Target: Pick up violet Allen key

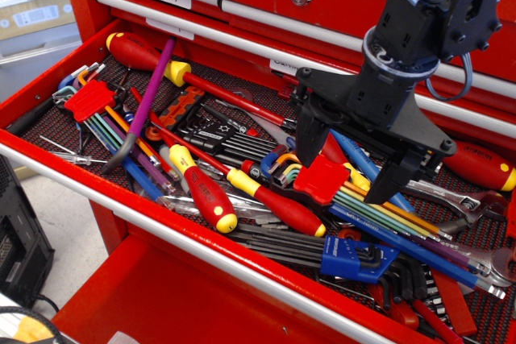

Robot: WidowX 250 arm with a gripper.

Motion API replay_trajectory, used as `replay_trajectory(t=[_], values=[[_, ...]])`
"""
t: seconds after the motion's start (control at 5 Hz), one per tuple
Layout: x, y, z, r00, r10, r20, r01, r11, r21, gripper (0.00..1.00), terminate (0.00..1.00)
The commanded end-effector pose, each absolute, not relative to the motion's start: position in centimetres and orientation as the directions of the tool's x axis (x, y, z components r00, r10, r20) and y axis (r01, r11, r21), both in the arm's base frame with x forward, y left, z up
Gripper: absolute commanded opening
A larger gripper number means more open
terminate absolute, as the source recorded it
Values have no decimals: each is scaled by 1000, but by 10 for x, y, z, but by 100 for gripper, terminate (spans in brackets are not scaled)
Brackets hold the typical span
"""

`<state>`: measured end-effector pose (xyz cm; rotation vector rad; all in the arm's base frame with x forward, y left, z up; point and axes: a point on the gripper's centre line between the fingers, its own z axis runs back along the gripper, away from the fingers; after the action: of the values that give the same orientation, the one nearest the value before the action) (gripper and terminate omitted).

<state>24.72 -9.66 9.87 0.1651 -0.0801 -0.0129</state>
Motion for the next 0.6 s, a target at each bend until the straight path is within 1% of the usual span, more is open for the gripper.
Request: replay_trajectory(t=[0.0, 0.2, 0.4], values=[[247, -97, 99, 997, -19, 79, 6, 986, 165, 100, 0], [269, -52, 115, 996, 0, 86, -24, 960, 280, 100, 0], [289, -12, 116, 992, 19, 124, -57, 950, 308, 100, 0]])
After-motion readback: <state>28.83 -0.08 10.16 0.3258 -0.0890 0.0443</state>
